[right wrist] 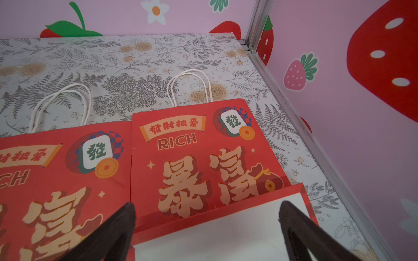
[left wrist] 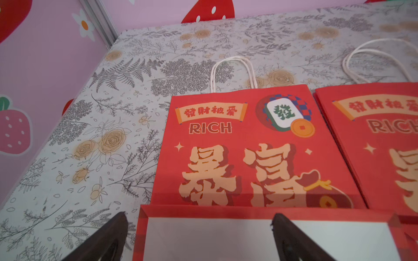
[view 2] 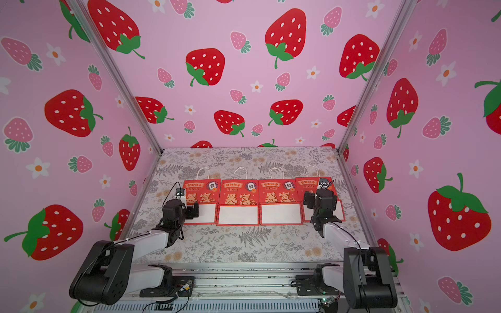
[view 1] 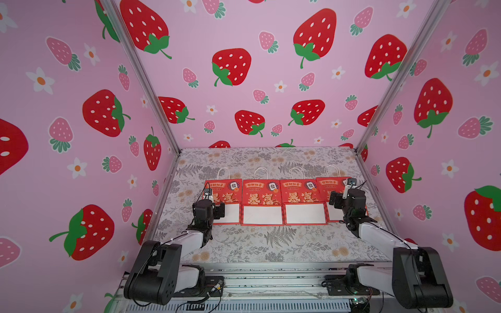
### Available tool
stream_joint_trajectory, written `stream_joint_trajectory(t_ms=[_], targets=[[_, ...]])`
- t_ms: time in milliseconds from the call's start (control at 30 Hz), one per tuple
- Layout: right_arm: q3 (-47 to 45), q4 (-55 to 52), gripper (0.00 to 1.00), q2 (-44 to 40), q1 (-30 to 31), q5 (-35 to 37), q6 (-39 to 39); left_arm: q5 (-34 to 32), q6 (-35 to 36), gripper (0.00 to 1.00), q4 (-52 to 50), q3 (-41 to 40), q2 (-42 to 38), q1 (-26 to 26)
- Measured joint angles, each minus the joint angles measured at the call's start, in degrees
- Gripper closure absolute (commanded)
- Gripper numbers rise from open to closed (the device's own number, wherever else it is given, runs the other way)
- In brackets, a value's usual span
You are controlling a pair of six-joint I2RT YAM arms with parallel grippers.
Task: Put away the paper bag
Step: Reset both arms
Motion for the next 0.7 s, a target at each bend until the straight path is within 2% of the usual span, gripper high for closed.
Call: stream_joint_trajectory(t_ms=[100,200,333,467,700], targets=[[-2.8,8.1,0.01,3.8,-0.4,-0.4,0.0,2.1,0.7,0.01,6.4,0.1,2.0,1.1],[-5.1,15.1,0.01,8.2,-1.1,-0.7,0.3,5.0,0.7,0.01,12.0,0.9,7.9,2.9],[-5.5,23.2,0.01,16.3,-1.6,-2.8,0.3,8.1,0.2,0.01,12.7,2.2,12.6,5.7],[-3.8,22.4,0.01,17.9,-1.7,-6.7,-0.5,10.6,0.3,0.01,12.2,4.0,12.6,5.9],[-1.6,22.6,0.01,17.8,-1.8,-9.4,-0.9,12.2,0.5,0.01,11.3,5.5,12.6,5.9]])
